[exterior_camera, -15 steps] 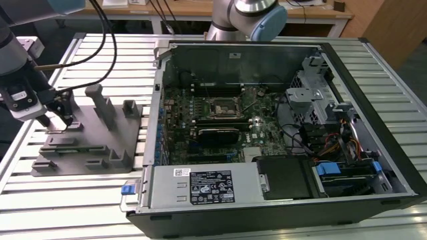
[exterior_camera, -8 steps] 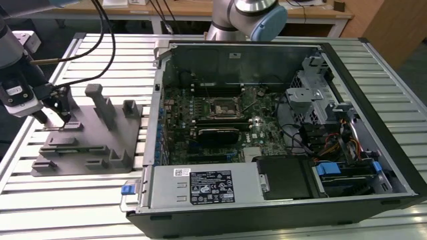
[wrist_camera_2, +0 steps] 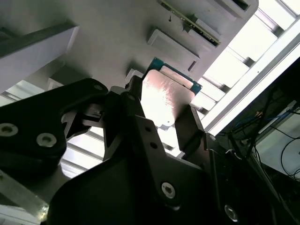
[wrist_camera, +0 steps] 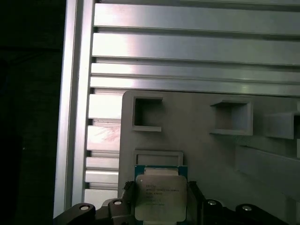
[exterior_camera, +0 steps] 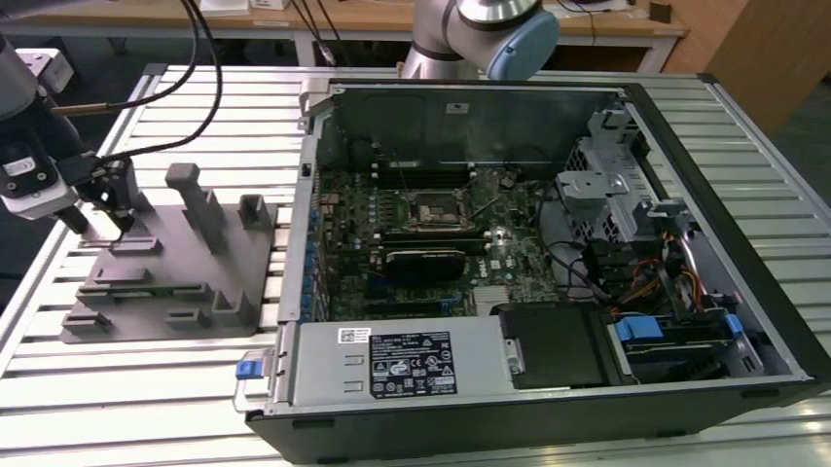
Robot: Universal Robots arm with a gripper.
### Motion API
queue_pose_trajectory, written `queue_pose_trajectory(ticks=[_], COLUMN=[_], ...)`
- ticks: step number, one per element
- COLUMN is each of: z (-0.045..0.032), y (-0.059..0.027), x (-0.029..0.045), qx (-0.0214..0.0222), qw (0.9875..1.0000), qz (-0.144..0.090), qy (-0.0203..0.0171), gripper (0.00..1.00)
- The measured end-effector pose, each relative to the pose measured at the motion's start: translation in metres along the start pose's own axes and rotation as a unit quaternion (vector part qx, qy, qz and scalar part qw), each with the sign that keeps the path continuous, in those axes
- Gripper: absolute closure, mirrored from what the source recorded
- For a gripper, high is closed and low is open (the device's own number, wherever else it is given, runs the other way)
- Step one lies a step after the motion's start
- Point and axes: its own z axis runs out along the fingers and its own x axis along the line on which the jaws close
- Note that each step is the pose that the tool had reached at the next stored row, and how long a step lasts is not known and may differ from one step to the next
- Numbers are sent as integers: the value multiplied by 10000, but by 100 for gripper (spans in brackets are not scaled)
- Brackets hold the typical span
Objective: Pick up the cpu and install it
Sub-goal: 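Pick up the cpu and move it towards the insertion slot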
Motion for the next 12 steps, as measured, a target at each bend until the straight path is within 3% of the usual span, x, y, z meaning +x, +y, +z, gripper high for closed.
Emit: queue_pose_trajectory(ticks=[12], z=[-210], y=[25], x=[0], qx=[-7], qw=[10000], qz=[1], qy=[-1], gripper=[47])
